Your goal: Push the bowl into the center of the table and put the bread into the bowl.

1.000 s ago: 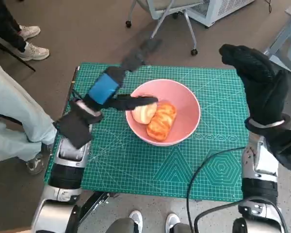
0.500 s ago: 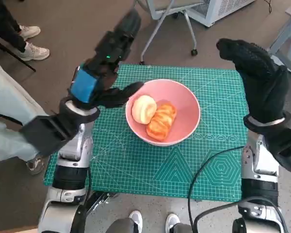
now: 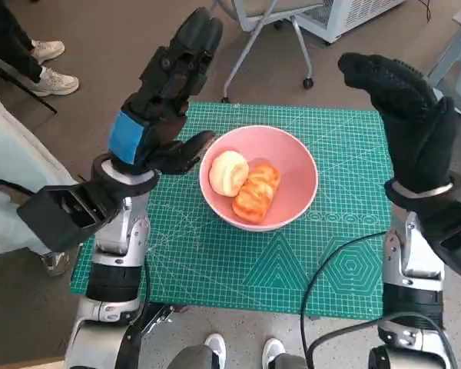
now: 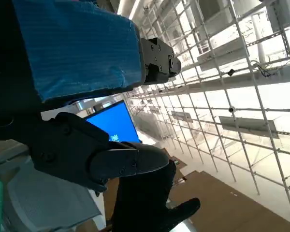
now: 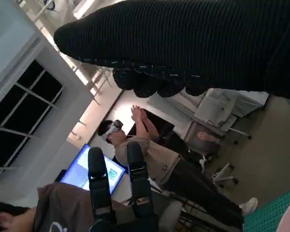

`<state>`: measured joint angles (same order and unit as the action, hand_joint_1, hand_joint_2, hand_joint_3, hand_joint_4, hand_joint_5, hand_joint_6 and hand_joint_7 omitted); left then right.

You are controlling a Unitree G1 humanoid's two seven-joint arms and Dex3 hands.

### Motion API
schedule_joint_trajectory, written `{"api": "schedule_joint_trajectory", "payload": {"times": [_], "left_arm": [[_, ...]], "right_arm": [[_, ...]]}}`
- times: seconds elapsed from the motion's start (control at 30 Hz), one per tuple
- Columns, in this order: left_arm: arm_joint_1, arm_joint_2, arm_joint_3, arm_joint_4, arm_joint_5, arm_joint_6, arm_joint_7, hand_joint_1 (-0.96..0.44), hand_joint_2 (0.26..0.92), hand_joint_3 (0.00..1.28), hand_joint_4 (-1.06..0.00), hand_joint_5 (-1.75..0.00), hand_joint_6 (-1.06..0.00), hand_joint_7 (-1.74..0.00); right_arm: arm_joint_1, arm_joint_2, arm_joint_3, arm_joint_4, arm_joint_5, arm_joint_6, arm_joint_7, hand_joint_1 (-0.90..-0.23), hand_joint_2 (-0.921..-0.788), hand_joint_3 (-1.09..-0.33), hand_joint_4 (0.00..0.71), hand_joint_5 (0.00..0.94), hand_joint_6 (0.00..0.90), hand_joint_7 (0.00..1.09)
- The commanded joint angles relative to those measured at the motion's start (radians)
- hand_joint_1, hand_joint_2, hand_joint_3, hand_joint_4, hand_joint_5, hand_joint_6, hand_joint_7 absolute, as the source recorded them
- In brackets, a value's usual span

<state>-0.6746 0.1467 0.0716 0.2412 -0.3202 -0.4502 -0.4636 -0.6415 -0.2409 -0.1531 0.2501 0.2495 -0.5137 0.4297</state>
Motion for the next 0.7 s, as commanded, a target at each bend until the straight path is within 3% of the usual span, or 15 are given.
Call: {"api": "schedule_joint_trajectory", "payload": {"times": [0.03,0.7], "left_arm": [[0.004,-0.002,-0.002,-0.01,0.003,-0.002,-0.012,-0.69,0.921,0.52,-0.02,-0.01,-0.13,0.0],[-0.013,-0.014,0.004,0.026,-0.008,-0.003,-0.037,-0.69,0.921,0.54,-0.02,0.0,-0.12,0.0]], "right_arm": [[0.015,-0.011,0.007,0.006,-0.019,0.009,-0.006,-0.671,-0.921,-0.656,0.151,0.002,0.085,0.31],[-0.006,-0.019,0.007,0.041,-0.013,-0.022,0.018,-0.677,-0.921,-0.653,0.148,0.001,0.082,0.31]]}}
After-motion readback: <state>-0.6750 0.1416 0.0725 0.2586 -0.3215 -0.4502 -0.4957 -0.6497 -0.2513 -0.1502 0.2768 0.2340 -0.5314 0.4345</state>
